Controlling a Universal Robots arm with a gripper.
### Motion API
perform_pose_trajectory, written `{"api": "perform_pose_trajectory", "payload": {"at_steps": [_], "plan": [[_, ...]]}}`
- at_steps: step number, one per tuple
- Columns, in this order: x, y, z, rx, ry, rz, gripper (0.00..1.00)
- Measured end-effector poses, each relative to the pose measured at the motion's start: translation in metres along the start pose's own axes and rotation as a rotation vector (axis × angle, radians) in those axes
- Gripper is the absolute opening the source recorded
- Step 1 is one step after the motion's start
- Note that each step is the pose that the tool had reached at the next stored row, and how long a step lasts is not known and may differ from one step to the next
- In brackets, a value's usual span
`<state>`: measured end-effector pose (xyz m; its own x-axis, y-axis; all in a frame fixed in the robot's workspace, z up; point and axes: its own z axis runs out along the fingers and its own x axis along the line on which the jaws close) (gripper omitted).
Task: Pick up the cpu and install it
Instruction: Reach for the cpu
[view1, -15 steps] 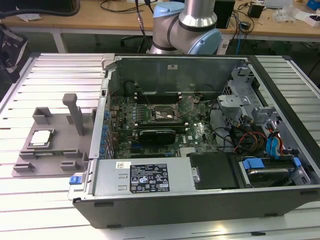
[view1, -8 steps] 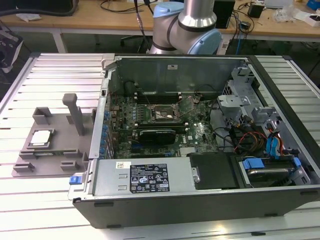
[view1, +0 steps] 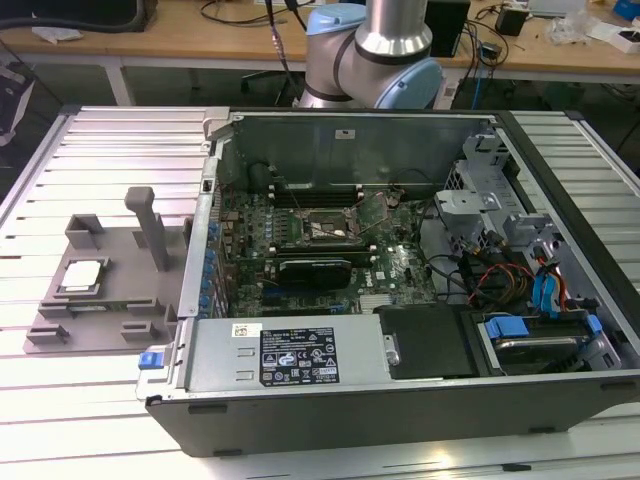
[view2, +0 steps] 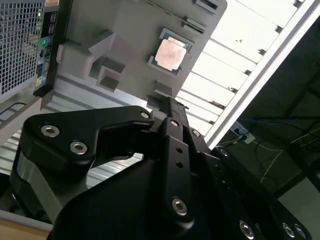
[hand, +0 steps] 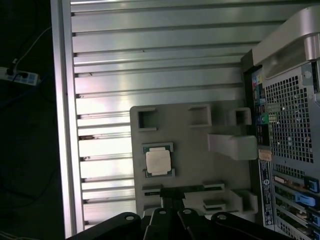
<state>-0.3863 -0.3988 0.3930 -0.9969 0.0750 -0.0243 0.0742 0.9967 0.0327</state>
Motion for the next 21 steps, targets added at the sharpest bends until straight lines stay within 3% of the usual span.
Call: {"api": "perform_pose_trajectory", "payload": {"at_steps": [21], "plan": [[0.0251,-0.0019,-0.0004,0.0034,-0.0002,0.000,0.11]]}}
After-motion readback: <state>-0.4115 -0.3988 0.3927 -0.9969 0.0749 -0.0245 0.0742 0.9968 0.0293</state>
